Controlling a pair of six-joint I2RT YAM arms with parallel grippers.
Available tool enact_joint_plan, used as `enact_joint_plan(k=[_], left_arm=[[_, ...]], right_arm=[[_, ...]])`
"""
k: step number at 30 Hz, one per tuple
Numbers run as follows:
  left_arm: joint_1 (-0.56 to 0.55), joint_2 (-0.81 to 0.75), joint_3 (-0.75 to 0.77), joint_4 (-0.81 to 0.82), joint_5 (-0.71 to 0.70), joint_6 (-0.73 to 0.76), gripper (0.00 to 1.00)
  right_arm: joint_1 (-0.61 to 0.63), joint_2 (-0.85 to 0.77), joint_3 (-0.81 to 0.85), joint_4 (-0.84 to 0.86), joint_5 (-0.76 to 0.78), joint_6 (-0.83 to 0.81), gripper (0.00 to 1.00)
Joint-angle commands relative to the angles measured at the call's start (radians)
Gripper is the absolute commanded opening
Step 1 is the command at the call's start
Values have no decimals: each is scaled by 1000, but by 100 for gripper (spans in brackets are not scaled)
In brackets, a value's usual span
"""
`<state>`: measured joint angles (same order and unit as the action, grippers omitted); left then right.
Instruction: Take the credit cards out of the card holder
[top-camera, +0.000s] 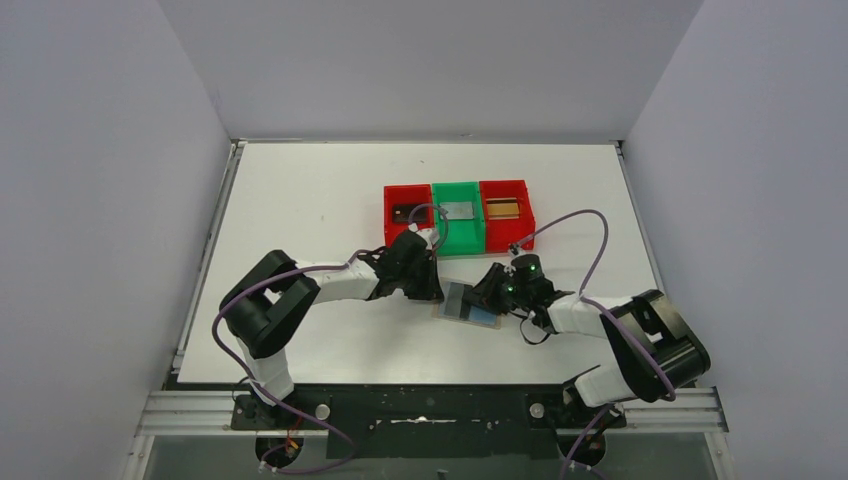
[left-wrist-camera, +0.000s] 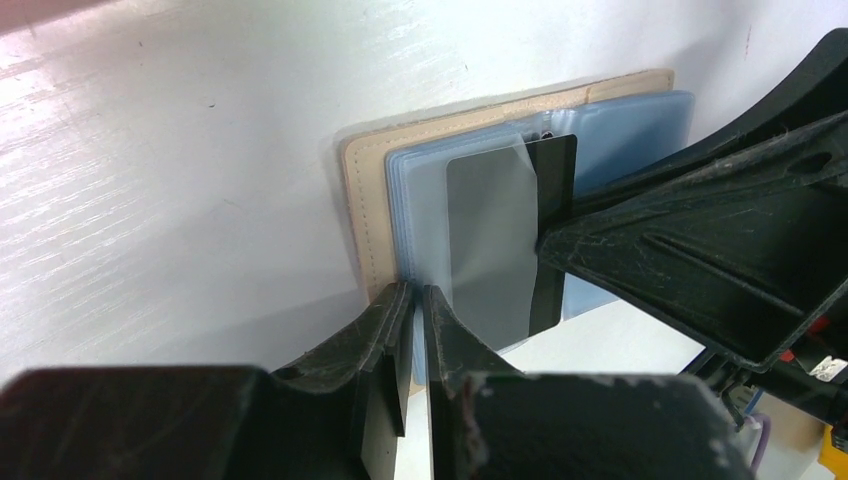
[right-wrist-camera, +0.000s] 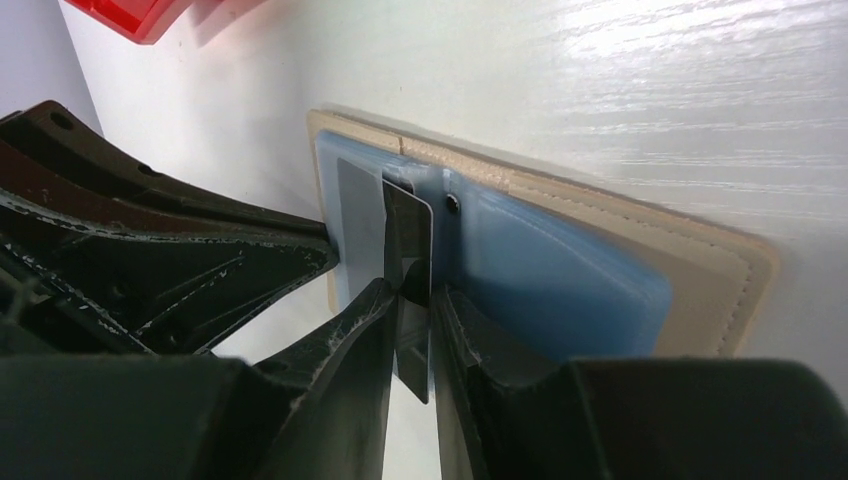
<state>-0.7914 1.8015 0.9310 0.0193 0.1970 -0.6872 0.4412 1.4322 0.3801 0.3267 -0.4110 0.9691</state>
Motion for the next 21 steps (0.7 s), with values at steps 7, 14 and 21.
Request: enact_joint_plan(k=[7, 14, 21], left_arm=[[-12, 30, 9, -69, -7, 3, 8], [-12, 25, 7, -65, -12, 2, 8], [-12, 10, 11, -56, -13, -4, 8]], right_arm=[[15, -21, -9, -37, 66, -26, 8], [-8, -122, -1, -145, 127, -49, 2], [-39, -157, 48, -224, 109, -92, 0]])
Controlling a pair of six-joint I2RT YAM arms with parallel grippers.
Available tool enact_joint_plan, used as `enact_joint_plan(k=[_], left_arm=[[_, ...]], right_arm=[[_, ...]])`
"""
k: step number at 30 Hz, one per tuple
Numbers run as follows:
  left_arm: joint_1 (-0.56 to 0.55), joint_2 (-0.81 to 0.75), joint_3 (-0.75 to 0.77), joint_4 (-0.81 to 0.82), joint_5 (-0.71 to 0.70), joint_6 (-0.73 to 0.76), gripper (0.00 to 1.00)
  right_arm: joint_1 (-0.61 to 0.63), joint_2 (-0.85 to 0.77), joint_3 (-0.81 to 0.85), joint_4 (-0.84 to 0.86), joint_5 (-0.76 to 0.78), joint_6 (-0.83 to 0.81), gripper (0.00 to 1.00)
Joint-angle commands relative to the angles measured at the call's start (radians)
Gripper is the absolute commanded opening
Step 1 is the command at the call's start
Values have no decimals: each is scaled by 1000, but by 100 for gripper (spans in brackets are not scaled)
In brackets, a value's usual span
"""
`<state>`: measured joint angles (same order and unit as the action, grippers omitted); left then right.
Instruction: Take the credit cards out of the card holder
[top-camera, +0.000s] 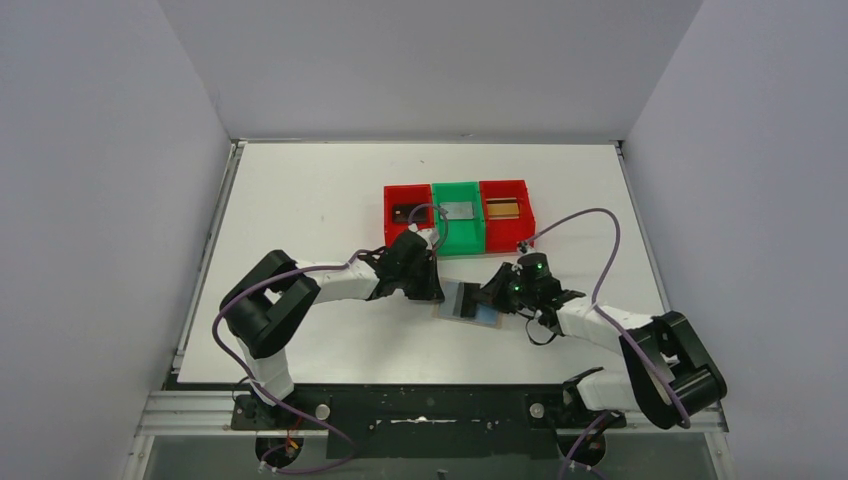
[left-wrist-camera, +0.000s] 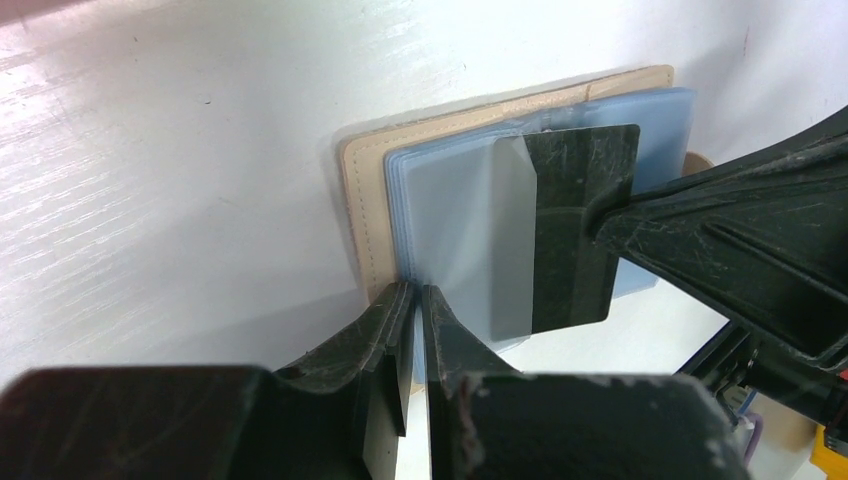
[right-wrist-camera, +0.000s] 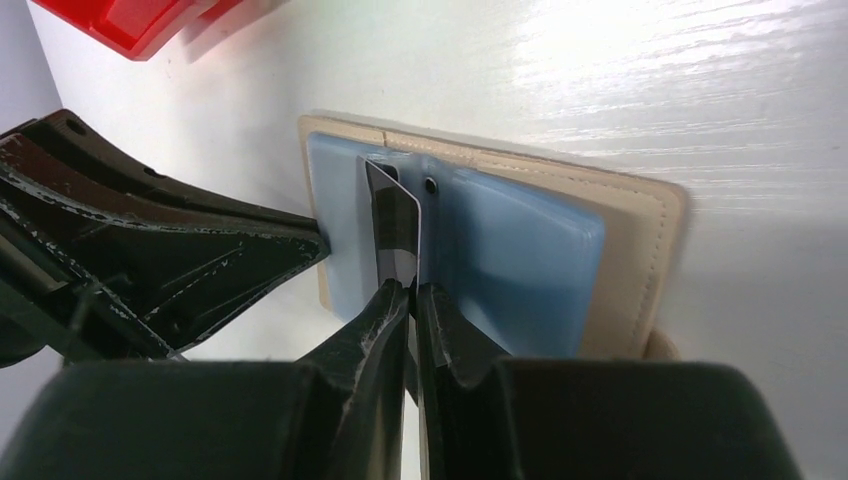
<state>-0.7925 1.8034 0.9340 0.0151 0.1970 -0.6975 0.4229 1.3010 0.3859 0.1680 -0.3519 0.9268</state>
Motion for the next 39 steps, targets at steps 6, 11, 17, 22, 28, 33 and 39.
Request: enact_joint_plan(k=[6, 11, 17, 22, 28, 33, 39], left_arm=[[-9, -22, -9, -55, -47, -26, 1], [-10, -52, -28, -44, -88, -57, 0], [-10, -116, -48, -13, -107, -65, 6], [-10, -172, -66, -9, -132, -62, 21], [-9, -268, -118, 7, -210, -64, 34], [-2, -425, -196, 21, -371, -89, 44], [86, -627, -271, -46, -483, -105, 61]], right_arm=[[-30, -79, 91, -131, 77, -103, 0], [-23, -111, 144, -173, 112, -193, 0], [-21, -134, 172, -169, 86, -251, 0], [-12, -162, 165, -116, 80, -277, 0], [44, -187, 189, -79, 134, -340, 0], [91, -220, 181, -10, 177, -398, 0], [121, -228, 162, 97, 179, -474, 0]])
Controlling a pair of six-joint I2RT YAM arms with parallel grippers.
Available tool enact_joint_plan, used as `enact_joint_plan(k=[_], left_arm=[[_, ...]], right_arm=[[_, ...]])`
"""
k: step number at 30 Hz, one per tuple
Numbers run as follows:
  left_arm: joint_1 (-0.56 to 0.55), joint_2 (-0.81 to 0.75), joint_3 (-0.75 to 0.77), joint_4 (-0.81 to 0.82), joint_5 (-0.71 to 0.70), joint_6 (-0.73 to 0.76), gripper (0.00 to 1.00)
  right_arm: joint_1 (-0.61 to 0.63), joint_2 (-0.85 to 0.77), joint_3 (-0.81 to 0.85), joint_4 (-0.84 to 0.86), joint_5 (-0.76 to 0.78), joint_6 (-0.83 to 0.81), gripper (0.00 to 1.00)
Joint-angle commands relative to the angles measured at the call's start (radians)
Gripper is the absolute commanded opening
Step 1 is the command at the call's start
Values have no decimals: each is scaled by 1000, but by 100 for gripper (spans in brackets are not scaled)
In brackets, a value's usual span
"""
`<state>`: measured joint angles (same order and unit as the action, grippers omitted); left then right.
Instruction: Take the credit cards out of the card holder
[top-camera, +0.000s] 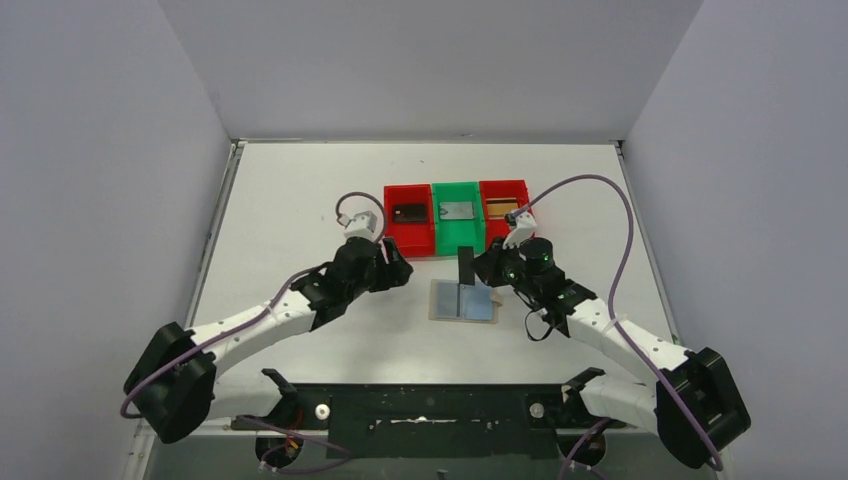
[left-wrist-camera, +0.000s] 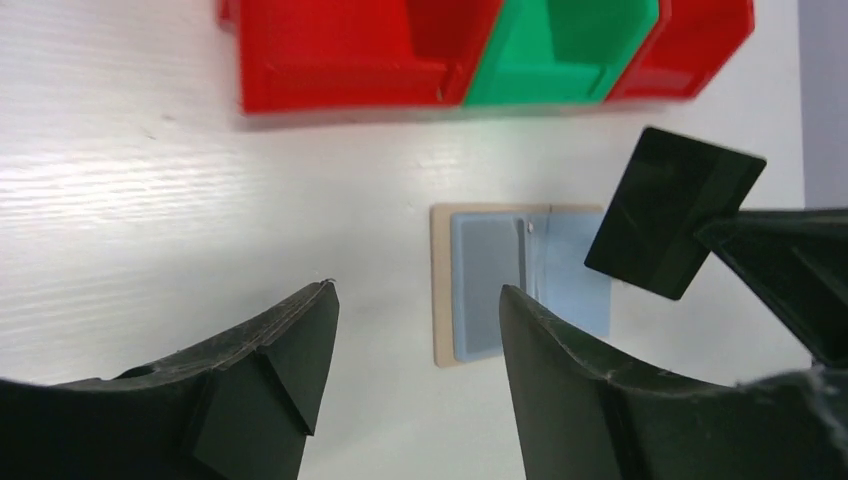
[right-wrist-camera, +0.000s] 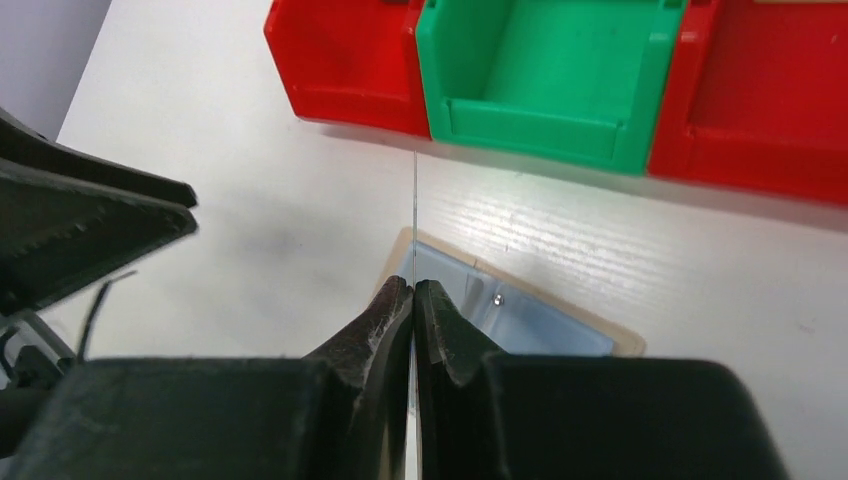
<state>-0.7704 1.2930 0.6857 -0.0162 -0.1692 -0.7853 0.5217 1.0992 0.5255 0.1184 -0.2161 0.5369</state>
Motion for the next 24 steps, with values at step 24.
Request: enact_joint_plan(k=[24], left_arm=[[622, -318, 126, -393, 9, 159, 91]], right_arm=[[234, 275, 393, 61, 74, -1045, 0]])
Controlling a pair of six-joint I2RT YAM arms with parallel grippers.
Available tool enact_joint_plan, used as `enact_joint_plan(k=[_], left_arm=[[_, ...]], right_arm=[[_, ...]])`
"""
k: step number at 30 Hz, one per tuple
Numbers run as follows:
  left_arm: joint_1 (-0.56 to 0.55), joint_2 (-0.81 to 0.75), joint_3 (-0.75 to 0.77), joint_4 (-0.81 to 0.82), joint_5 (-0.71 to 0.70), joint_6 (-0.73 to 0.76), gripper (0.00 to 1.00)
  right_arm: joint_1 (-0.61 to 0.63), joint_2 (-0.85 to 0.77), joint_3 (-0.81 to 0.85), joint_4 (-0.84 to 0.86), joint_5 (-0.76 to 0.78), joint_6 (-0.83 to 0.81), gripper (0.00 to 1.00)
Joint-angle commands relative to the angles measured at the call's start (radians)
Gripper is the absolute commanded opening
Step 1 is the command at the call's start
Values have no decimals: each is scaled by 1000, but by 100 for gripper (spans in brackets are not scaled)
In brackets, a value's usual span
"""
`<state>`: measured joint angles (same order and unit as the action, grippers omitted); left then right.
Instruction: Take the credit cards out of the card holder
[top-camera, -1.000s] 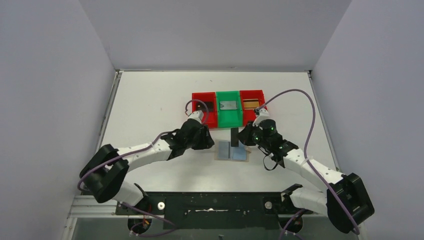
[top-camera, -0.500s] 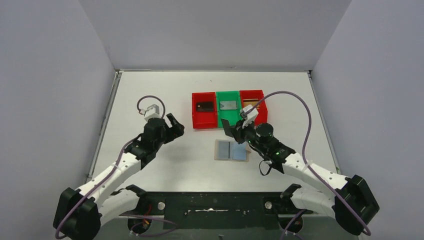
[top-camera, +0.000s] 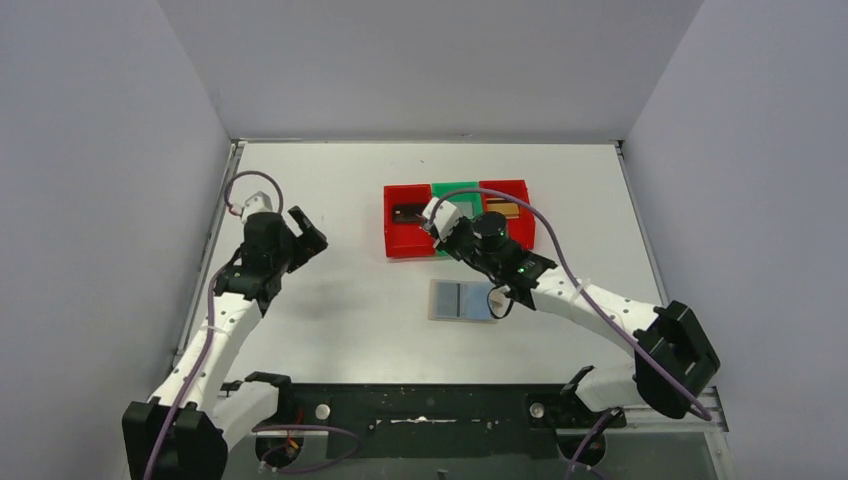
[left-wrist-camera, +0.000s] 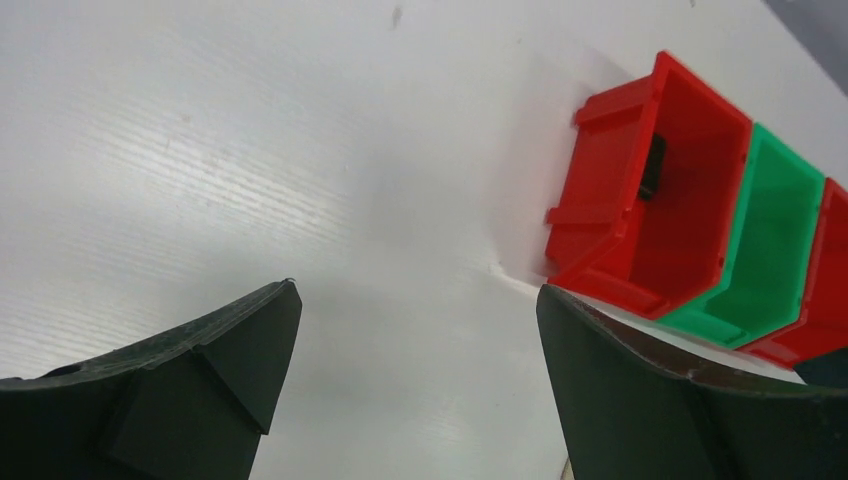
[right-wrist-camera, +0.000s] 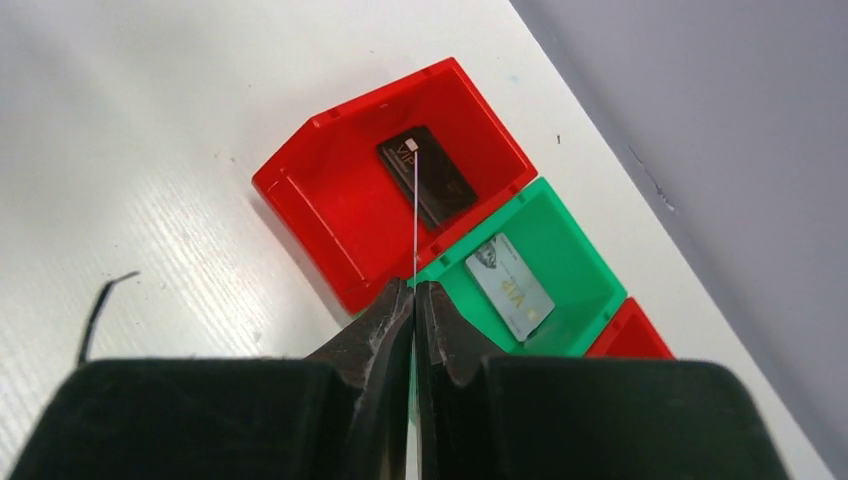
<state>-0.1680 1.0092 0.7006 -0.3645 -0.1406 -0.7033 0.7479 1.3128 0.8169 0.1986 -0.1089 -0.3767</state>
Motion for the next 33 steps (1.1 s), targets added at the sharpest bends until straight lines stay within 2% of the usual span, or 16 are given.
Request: enact_joint_plan(k=[1, 7, 11, 15, 23, 28, 33], left_arm=[[19, -53, 105, -44, -53, 99, 91], [19, -128, 60, -69, -172, 177, 94], [19, -188, -21, -5, -154, 163, 94], [22, -225, -34, 40, -142, 169, 94], [22, -238, -30, 22, -142, 169, 95], [23, -252, -29, 9, -197, 168, 95], [44, -258, -29, 14, -189, 172, 95]], right_arm=[[8, 85, 122, -24, -35, -144, 0], [5, 207, 257, -76, -66, -213, 0], [3, 260, 307, -69, -43, -235, 0], [0, 295, 317, -50, -49, -247, 0], [-3, 369, 383, -59, -85, -273, 0], [-14, 433, 444, -100, -67, -298, 0], [-25, 474, 496, -114, -59, -279, 0]])
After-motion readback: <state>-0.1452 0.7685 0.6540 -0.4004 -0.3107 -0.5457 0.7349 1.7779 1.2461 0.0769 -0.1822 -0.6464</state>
